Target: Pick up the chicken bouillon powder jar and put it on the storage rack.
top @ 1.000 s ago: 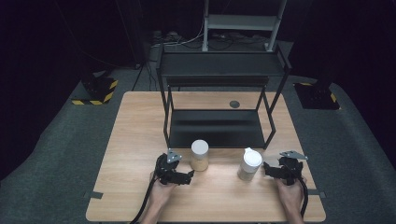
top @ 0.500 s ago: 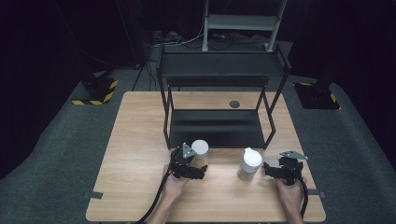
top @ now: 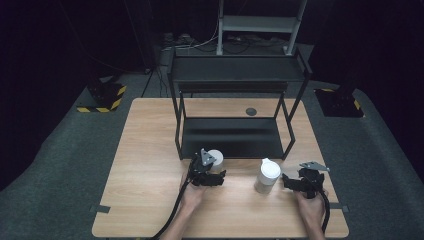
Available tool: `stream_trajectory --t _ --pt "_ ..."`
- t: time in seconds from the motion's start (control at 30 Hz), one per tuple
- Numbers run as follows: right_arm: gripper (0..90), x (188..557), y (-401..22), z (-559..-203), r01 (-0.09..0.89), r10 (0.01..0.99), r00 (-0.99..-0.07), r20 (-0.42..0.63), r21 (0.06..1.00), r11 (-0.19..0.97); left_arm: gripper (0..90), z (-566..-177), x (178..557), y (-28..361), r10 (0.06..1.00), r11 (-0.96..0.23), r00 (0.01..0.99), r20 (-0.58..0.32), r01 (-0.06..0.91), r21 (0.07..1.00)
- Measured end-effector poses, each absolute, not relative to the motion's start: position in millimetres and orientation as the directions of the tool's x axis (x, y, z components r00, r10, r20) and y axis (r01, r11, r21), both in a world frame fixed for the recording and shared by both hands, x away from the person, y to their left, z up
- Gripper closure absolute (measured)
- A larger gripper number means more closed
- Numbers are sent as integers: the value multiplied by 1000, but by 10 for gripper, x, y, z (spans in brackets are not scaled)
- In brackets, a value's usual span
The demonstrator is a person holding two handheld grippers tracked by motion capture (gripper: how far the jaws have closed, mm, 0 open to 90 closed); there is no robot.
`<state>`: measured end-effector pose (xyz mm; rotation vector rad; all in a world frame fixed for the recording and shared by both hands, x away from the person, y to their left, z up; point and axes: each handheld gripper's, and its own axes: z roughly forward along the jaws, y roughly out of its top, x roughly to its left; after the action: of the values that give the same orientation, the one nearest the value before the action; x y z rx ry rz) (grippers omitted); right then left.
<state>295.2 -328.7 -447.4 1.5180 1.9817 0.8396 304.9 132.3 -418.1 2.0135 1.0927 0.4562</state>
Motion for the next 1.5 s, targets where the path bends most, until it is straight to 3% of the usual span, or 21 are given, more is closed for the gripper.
stream_trajectory --t 0.2,0.8,1.5 --pt "39 2953 -3287 -4474 657 968 -251 -22 730 187 283 -4208 3060 1330 822 -310 565 -66 542 781" --pt "39 2953 -3287 -4473 658 968 -251 -21 730 187 301 -4176 3030 1309 807 -352 590 -22 512 784" --pt "39 2953 -3287 -4473 658 968 -251 -22 730 187 304 -3522 3216 1432 740 -396 670 -51 497 772"
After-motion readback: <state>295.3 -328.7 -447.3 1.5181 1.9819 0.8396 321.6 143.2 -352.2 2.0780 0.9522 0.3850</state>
